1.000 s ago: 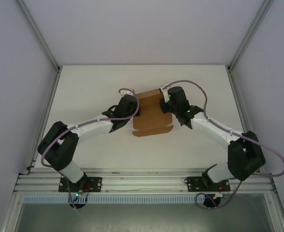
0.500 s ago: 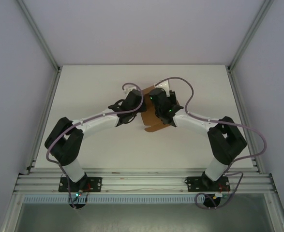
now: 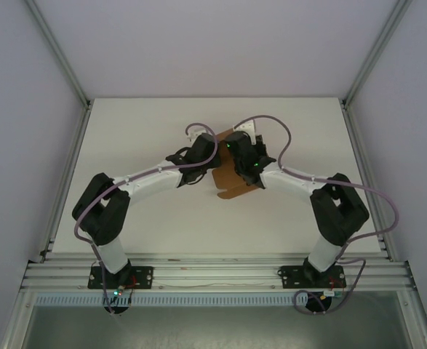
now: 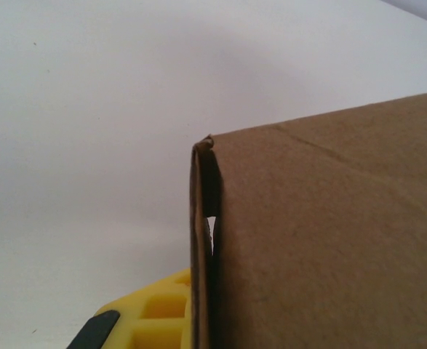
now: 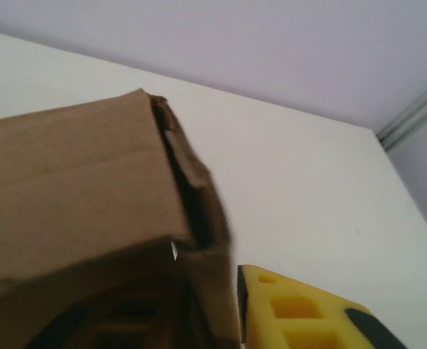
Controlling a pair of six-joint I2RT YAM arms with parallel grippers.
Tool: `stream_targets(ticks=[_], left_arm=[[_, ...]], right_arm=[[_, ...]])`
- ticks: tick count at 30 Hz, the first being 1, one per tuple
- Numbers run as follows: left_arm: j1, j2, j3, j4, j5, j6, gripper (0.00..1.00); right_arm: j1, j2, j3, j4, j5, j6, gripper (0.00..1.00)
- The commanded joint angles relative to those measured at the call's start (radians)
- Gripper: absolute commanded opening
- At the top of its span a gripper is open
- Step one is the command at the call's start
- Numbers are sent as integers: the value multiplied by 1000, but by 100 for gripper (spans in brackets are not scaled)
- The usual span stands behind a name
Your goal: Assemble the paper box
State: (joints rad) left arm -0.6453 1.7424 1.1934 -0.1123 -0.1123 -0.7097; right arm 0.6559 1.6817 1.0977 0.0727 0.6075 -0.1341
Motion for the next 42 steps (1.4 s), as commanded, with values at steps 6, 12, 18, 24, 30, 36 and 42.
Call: stream_targets(ticks=[6, 12, 18, 24, 30, 36, 42], left_arm=[[9, -45, -31, -55, -44, 45, 0], [10, -57, -35, -47, -35, 56, 0], [8, -58, -35, -47, -27, 57, 0], [9, -47, -19, -53, -23, 52, 0], [9, -26, 5, -77, -42, 35, 0], [9, 36, 78, -210, -189, -27, 0], [15, 138, 188, -433, -378, -141, 0]], right_arm=[[-58, -175, -78, -68, -300, -41, 51], [-85, -198, -79, -130, -403, -37, 58], [-96, -175, -62, -136, -406, -20, 57], [-92, -102, -26, -155, -330, 12, 45], [-76, -82, -29, -95, -229, 80, 22], [-42, -77, -5, -140, -110, 121, 2], [-14, -92, -1, -199, -45, 220, 0]])
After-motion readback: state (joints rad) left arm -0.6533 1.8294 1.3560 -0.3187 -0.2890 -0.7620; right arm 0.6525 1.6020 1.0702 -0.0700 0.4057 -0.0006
